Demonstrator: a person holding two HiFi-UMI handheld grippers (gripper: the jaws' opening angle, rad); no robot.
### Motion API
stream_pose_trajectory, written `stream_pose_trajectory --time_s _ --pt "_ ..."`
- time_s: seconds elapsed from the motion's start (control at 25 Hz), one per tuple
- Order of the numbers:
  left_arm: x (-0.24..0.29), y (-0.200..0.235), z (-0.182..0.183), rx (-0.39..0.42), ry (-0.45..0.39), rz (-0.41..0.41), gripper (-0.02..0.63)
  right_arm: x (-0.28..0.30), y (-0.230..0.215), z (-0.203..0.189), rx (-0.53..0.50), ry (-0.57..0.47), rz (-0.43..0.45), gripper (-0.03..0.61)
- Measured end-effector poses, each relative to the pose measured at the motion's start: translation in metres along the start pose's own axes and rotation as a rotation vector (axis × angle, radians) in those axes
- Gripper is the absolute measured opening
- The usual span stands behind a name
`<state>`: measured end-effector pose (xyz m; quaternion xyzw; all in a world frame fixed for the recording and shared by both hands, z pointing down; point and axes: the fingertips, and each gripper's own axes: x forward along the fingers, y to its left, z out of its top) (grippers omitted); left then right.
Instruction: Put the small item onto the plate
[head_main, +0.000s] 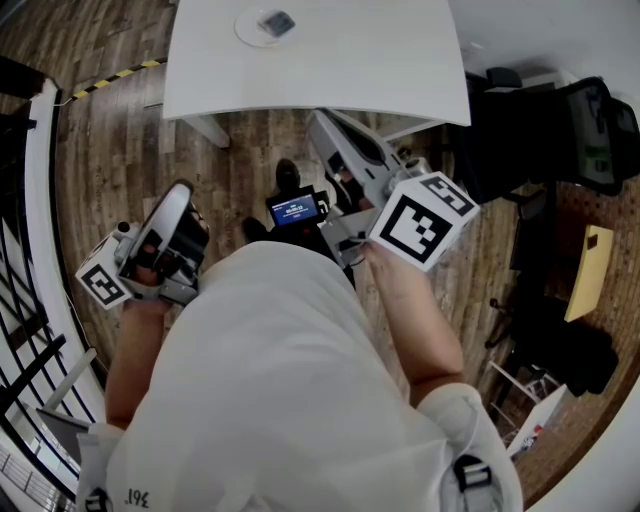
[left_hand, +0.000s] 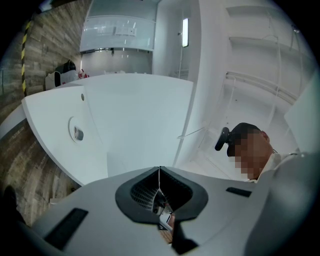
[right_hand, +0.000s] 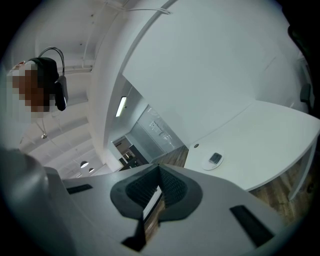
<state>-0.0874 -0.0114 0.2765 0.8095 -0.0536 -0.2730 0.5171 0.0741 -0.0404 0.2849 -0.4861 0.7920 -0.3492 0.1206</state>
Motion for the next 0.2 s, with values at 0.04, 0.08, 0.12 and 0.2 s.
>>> stream_pose_trajectory --time_s 0.04,0.08,0.12,0.2 --pt "0.0003 0.0000 -0.0003 -0.001 0.001 -0.001 0.006 0.0000 0.0003 0.0002 -0.003 0.000 -0.001 0.002" --pt "0.0006 0.0000 -0.0006 -0.002 0.002 -0.002 0.006 0.0002 0.0009 0.0008 -0.009 0.001 -0.001 0.002" --pt "0.0008 0.0000 -0.0008 -0.003 0.004 -0.002 0.006 0.0002 0.0011 0.0011 -0.012 0.001 -0.002 0.002" --pt "0.0013 0.0001 -0.0014 -0.005 0.007 -0.003 0.006 0.0001 0.0009 0.0013 -0.014 0.001 -0.005 0.002"
